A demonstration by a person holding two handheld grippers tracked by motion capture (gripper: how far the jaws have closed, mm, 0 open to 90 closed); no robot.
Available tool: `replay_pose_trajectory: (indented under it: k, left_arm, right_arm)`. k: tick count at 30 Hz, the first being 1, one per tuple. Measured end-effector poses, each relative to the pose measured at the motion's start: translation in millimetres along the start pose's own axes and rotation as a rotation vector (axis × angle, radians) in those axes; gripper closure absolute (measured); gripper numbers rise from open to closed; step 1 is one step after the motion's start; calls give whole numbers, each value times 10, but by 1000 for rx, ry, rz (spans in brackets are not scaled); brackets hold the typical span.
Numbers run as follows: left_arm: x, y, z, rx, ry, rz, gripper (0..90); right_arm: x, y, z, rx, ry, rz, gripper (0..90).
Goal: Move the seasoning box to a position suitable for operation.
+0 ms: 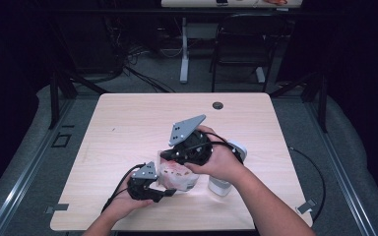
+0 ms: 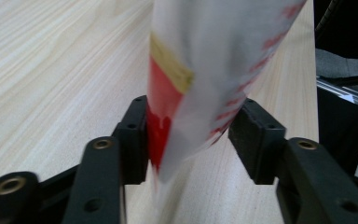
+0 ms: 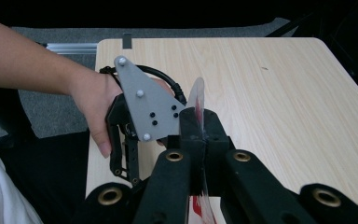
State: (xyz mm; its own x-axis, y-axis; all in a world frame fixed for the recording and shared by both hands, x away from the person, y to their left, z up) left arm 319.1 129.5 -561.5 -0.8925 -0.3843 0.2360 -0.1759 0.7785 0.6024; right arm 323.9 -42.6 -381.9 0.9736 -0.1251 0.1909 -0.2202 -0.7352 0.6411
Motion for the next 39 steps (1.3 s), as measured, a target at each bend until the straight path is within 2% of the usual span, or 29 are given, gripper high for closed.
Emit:
replay_pose_trajectory:
  k: [4,21,34,39]
  left_arm:
    - [-16,27,-4,1,7,-21,561]
    - [-39,71,-8,-1,23,-26,603]
    - [-14,140,-38,-34,19,-26,623]
    - [-14,154,-38,-48,13,-43,625]
  right_arm:
    - [0,5,9,1,-2,0,900]
    - [2,22,28,2,-4,10,900]
    - [-11,84,58,14,-11,17,899]
    - [-18,106,79,1,-8,26,897]
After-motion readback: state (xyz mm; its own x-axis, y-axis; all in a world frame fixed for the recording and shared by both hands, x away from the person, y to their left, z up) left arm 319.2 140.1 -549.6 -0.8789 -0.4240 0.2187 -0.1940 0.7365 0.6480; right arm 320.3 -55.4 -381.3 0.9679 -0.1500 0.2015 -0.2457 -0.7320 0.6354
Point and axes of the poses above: each handheld gripper's, and its own axes: y roughly backward along the jaws, z roughly out of its underside, x roughly to its right, the point moved 2 cm from there along -y, roughly forward along the jaws, and after that the axes turned 6 degrees about y, right-handed, at the moved point
